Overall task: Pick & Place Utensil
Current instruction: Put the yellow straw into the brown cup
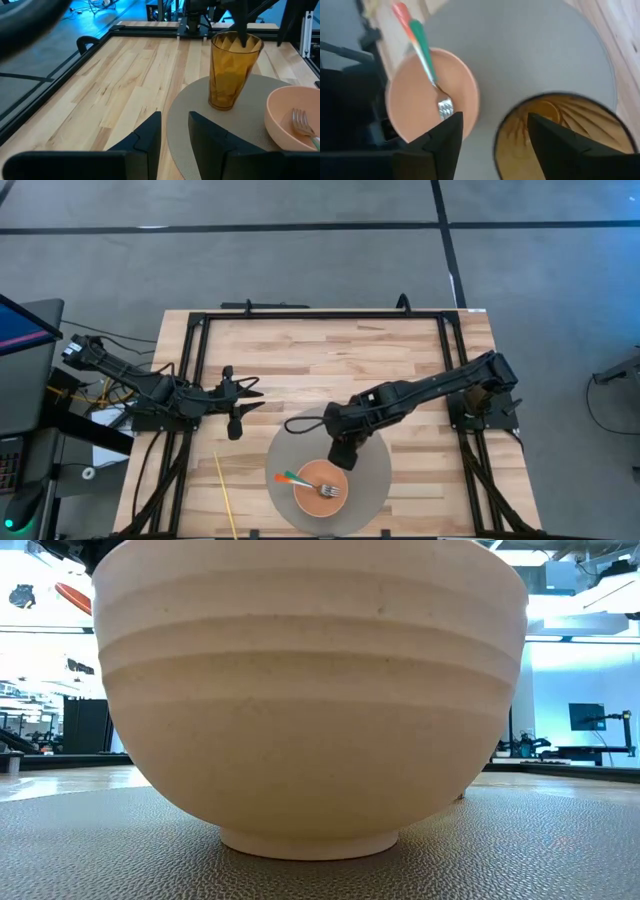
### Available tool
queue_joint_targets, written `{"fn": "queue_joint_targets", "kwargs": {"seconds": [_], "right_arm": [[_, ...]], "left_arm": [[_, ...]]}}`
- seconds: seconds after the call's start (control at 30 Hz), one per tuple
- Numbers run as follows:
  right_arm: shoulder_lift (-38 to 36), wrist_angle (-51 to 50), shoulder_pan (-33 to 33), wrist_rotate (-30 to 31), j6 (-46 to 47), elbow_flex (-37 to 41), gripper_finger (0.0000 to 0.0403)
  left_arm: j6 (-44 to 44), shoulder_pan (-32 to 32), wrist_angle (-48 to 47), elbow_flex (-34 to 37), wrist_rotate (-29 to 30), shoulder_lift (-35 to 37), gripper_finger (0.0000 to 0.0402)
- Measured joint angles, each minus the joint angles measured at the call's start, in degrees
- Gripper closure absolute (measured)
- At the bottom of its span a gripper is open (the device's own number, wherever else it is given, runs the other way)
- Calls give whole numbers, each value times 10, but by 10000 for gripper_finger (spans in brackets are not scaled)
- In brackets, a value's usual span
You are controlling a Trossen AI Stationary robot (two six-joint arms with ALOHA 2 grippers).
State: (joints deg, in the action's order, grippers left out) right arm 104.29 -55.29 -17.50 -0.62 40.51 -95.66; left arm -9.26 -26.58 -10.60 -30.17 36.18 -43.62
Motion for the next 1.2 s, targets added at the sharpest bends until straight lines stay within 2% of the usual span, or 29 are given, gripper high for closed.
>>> {"fn": "queue_joint_targets", "kwargs": {"seconds": [0.4,0.6,0.7,0.87,0.97,1.07,1.2], "right_arm": [[0,-69,1,-10,-21,-78,220],[-1,-77,-1,-27,-47,-103,234],[-1,-77,-1,-55,-65,-111,238],[-2,-103,-1,-54,-116,-141,237],[-18,-113,-2,-22,-159,-153,234],[-47,-114,-9,44,-199,-154,232],[-70,-102,-30,160,-262,-149,232]], "left_arm": [[-6,0,6,0,-4,0,302],[28,0,8,-1,-104,0,302],[28,0,8,-10,-109,0,302],[30,-1,-23,-52,-110,0,292],[9,-1,-62,-79,-110,0,277],[-81,-1,-116,-101,-114,-1,264],[-232,-1,-207,-106,-206,-8,257]]}}
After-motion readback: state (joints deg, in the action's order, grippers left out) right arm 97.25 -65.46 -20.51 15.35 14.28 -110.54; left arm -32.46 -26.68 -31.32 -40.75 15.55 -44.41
